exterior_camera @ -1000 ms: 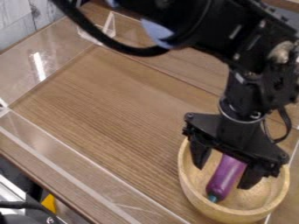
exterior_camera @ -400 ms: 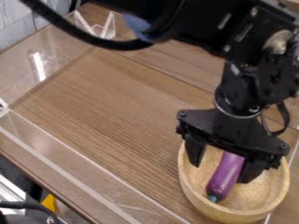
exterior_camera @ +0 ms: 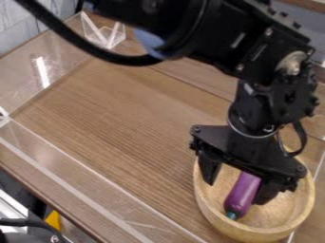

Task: Put the purple eggplant in the brown bowl

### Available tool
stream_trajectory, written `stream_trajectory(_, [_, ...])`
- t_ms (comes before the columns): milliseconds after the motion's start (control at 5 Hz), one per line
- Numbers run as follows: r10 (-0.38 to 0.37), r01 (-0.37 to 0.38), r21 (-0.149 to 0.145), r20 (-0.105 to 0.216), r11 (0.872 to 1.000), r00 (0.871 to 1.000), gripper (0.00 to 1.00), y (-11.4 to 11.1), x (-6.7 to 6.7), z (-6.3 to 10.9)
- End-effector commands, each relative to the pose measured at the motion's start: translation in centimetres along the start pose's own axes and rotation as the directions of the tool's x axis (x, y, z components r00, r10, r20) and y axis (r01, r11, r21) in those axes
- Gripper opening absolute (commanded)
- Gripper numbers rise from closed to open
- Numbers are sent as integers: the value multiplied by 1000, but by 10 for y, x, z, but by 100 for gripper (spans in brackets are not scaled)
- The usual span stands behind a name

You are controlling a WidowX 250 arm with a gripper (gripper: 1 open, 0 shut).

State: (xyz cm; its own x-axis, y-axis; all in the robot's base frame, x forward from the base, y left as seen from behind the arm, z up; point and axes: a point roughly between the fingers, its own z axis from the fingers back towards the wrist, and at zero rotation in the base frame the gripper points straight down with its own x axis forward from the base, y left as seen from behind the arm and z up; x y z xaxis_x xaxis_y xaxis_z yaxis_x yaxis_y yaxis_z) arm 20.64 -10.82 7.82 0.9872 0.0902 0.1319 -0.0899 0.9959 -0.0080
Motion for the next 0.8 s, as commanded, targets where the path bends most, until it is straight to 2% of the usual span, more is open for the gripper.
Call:
stream_trajectory(0, [-18, 18, -18, 32, 1000, 999, 100, 2, 4, 10])
stream_trajectory(400, [-45, 46, -22, 38, 999, 998, 100, 2, -5, -6])
stream_trajectory(600, [-22, 22, -18, 44, 1000, 999, 100, -9, -1, -6])
